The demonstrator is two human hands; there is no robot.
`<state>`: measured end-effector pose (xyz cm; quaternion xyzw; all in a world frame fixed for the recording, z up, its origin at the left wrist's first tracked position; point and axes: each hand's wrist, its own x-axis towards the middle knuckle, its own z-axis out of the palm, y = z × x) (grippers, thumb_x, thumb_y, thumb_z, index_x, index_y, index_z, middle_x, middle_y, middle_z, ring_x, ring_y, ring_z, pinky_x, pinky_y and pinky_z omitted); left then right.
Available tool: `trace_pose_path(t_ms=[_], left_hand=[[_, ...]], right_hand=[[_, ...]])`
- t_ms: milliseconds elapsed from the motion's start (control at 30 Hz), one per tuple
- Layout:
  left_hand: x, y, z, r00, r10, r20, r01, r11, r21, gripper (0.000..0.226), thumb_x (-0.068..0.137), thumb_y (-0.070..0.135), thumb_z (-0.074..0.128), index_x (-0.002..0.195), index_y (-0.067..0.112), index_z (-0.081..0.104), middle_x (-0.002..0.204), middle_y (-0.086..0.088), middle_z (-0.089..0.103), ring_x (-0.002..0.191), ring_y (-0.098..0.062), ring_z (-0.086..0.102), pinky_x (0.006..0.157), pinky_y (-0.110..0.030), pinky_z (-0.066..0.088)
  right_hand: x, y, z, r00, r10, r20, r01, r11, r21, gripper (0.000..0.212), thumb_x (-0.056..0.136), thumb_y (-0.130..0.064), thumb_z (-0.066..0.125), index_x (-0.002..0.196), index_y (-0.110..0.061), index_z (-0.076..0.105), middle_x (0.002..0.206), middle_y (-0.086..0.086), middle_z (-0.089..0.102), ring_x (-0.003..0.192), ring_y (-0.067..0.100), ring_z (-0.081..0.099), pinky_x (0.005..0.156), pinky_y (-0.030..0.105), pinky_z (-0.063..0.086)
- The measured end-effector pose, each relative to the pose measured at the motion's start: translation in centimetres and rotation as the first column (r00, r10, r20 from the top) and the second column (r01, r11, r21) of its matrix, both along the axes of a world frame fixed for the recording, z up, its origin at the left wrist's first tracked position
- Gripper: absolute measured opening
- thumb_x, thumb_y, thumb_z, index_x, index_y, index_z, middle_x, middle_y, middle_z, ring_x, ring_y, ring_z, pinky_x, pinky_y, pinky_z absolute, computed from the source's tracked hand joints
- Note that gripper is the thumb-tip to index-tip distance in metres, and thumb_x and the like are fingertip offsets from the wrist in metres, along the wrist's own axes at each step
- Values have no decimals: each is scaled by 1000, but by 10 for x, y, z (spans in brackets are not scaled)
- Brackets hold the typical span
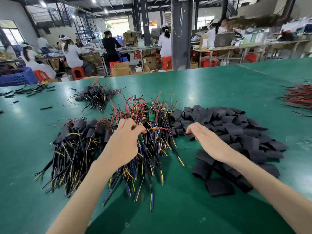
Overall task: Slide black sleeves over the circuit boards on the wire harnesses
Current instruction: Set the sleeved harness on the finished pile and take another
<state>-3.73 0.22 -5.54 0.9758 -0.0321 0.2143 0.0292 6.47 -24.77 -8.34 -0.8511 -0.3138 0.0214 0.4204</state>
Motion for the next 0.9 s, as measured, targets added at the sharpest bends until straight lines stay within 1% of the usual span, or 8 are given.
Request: trace_pose_path(t_ms=[100, 200, 300, 400, 467, 600, 767, 900], left_hand=[[-1, 3, -14, 997, -24, 70, 27, 998, -48, 10, 93, 13, 56, 98, 9, 63, 95, -7, 48, 93, -25, 36, 85, -37, 40], [-2, 1, -16, 995, -53, 87, 63, 991, -116, 21, 97, 23, 50, 89, 8, 63, 91, -3, 46, 90, -25, 37, 85, -32, 33], [-6, -3, -16, 990, -66, 125, 85, 984, -156, 26, 97, 22, 47, 87, 6, 64, 90, -5, 48, 88, -27, 38, 83, -30, 31], [-8, -5, -16, 985, -63, 163, 104, 962, -254, 22, 96, 17, 49, 85, 5, 65, 89, -4, 51, 88, -25, 38, 81, -28, 28], [-9, -4, -16, 981, -51, 185, 109, 940, -322, 22, 97, 15, 49, 82, 7, 63, 88, 0, 50, 88, -20, 35, 81, -25, 27], [-9, -4, -16, 975, -37, 218, 126, 903, -410, 23, 98, 12, 48, 77, 16, 57, 85, 12, 47, 87, -7, 33, 83, -10, 24], [-9, -4, -15, 969, -59, 241, 181, 833, -523, 27, 98, 8, 47, 74, 15, 54, 83, 9, 52, 91, -6, 42, 85, -19, 29], [-9, -5, -12, 979, -110, 173, 198, 727, -657, 30, 99, 13, 44, 72, 21, 53, 81, 8, 51, 90, -12, 46, 85, -24, 33]], right_hand=[[2, 3, 4, 920, 51, -389, 55, 965, 258, 54, 83, -70, 35, 98, -20, 48, 69, -9, 34, 57, 11, 26, 59, 25, 23], [2, 5, 5, 875, 139, -463, 55, 923, 382, 42, 86, -52, 51, 100, -14, 41, 77, -3, 33, 58, 12, 29, 58, 26, 29], [0, 5, 5, 930, 123, -347, -7, 949, 315, 16, 96, -31, 47, 99, -17, 41, 91, 4, 34, 58, 11, 39, 63, 24, 39], [-4, 2, 6, 978, 83, -189, -34, 968, 250, 23, 94, -34, 47, 106, -14, 42, 75, 2, 48, 58, 9, 48, 69, 19, 44], [-6, 1, 8, 982, 73, -174, -21, 958, 286, 26, 94, -32, 48, 109, -12, 41, 66, 3, 52, 58, 12, 52, 73, 32, 47], [-8, 3, 10, 991, 41, -129, -6, 966, 259, 27, 94, -27, 51, 113, -12, 38, 78, 5, 60, 69, 17, 61, 79, 38, 51], [-9, 0, 5, 992, -10, 124, 13, 1000, -25, 31, 96, -32, 48, 123, -17, 43, 114, 1, 52, 106, 19, 44, 95, 33, 34], [-13, 3, 12, 973, 40, 227, -41, 999, -3, 38, 94, -20, 54, 130, -13, 47, 107, -1, 45, 100, 10, 37, 87, 17, 26]])
